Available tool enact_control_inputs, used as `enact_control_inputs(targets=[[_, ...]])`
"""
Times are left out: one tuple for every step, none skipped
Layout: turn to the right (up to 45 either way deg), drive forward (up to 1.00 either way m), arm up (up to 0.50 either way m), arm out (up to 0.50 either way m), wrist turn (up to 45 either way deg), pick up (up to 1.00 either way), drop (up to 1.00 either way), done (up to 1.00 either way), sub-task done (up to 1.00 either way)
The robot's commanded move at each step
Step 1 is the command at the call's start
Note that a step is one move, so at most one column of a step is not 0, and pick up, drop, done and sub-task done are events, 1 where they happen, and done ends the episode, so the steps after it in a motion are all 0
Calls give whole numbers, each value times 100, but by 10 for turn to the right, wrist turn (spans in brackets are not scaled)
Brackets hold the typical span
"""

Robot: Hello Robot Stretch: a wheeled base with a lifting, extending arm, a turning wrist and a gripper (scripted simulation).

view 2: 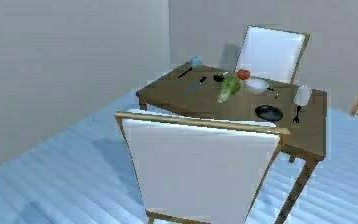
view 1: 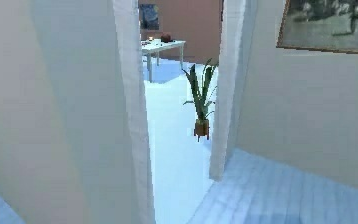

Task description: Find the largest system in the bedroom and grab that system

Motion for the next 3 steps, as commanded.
enact_control_inputs(targets=[[300, 0, 0, 0, 0, 0, 0, 0, 0], [0, 75, 0, 0, 0, 0, 0, 0, 0], [-450, 0, 0, 0, 0, 0, 0, 0, 0]])
